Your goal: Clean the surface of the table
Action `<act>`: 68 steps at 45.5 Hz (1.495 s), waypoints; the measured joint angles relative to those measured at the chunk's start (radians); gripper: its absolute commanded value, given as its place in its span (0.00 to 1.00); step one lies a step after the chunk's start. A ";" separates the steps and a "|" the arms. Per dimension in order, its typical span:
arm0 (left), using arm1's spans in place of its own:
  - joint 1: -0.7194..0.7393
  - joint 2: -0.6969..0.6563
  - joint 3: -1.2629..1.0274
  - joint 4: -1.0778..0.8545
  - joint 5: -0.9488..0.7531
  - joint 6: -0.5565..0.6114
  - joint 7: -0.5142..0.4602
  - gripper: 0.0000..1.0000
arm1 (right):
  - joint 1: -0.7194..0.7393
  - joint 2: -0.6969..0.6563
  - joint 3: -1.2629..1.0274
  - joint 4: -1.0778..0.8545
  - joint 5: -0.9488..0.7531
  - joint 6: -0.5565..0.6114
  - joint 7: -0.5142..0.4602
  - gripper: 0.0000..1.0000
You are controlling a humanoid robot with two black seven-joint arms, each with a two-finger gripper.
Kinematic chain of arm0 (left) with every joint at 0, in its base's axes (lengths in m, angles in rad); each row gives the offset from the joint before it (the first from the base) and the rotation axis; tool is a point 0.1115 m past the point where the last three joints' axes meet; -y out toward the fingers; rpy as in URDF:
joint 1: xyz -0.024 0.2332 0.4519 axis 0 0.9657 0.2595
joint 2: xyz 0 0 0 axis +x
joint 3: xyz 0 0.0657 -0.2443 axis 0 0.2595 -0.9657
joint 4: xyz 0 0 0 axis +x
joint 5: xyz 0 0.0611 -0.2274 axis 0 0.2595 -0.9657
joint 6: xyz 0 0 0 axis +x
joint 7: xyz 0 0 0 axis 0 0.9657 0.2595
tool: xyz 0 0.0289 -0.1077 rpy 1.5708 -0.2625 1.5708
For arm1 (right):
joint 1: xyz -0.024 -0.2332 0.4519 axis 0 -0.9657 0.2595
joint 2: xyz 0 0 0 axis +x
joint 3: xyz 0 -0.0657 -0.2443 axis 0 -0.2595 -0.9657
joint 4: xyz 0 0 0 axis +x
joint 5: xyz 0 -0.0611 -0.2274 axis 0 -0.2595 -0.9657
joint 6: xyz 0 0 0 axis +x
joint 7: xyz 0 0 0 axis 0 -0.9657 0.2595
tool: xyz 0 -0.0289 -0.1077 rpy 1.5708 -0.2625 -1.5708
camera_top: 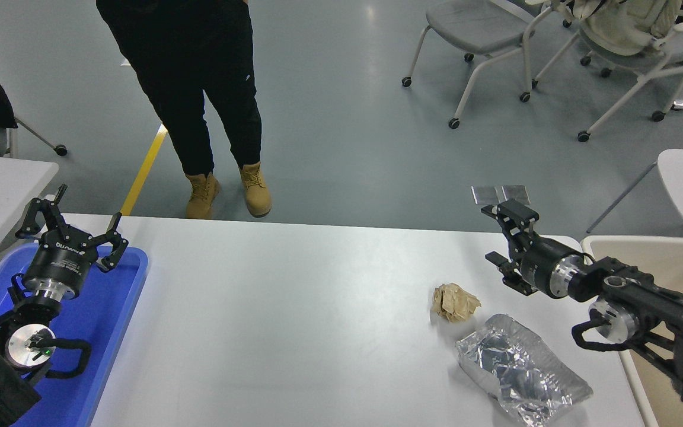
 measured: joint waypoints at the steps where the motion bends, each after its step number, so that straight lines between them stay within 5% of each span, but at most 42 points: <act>1: 0.000 0.000 0.000 0.000 0.000 0.000 0.000 1.00 | 0.005 -0.020 -0.014 0.013 -0.016 0.001 0.000 1.00; 33: 0.000 0.000 0.000 0.000 0.000 0.000 0.000 1.00 | 0.036 -0.475 -0.331 0.273 -0.236 0.047 -0.002 1.00; 51: 0.000 0.000 -0.001 0.000 0.000 0.000 0.000 1.00 | 0.036 -0.575 -0.469 0.332 -0.302 0.100 -0.039 1.00; 68: 0.000 0.000 -0.001 0.000 0.000 0.000 0.000 1.00 | 0.066 -0.557 -0.489 0.393 -0.208 0.132 -0.223 1.00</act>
